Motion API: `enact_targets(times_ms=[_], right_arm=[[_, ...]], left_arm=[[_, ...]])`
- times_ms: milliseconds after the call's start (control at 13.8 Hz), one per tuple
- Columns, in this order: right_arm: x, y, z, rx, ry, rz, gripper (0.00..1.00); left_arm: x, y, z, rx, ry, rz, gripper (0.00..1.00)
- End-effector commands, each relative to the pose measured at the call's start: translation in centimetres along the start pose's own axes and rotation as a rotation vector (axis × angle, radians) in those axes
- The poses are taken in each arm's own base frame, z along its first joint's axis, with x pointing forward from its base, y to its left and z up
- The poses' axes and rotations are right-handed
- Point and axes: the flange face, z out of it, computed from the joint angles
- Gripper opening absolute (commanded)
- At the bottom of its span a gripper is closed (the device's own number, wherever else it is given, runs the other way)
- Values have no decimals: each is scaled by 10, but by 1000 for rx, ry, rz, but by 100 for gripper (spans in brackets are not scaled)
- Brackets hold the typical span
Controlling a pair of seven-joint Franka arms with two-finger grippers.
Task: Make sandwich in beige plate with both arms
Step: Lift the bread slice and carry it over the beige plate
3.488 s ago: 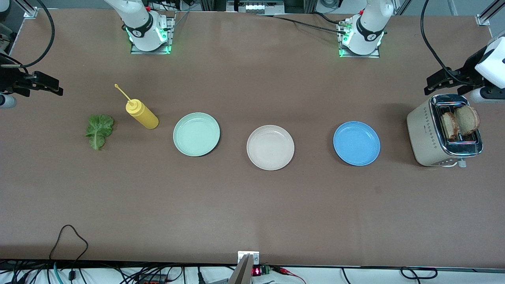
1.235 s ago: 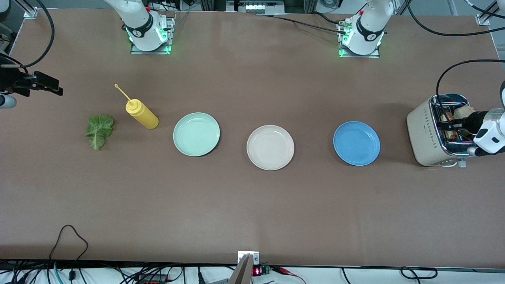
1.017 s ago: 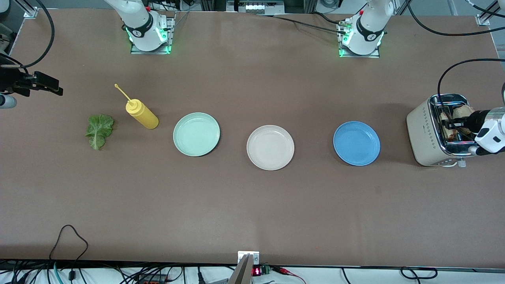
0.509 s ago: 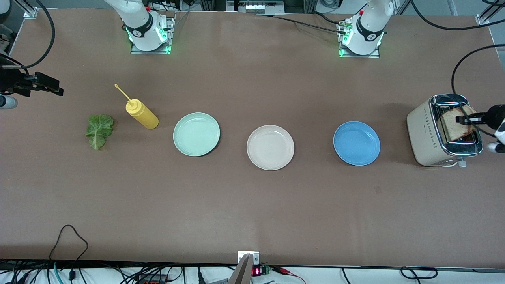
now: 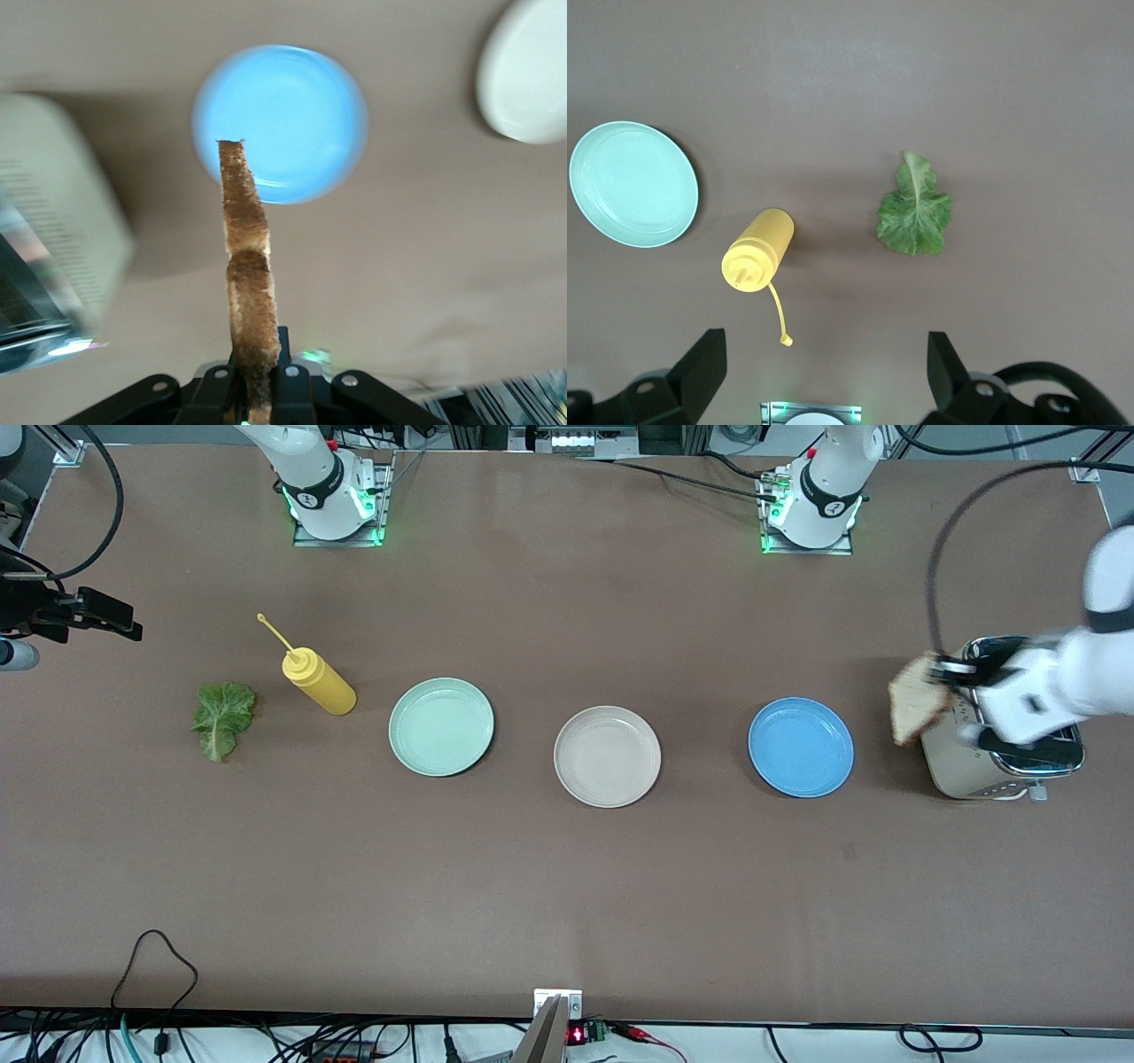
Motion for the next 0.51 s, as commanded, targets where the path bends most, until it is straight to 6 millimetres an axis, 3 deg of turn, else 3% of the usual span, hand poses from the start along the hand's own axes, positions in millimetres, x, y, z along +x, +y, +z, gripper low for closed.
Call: enact_targets(times_ms=[0, 291, 436], right_arm=[[-1, 0, -5, 1, -1, 7, 100], [-1, -1, -5, 1, -1, 5, 100], [-1, -1, -5, 1, -1, 5, 100]], left_arm=[[28, 84, 42, -145, -103, 55, 0], [64, 238, 116, -164, -68, 14, 0], [81, 284, 153, -201, -32, 21, 0]])
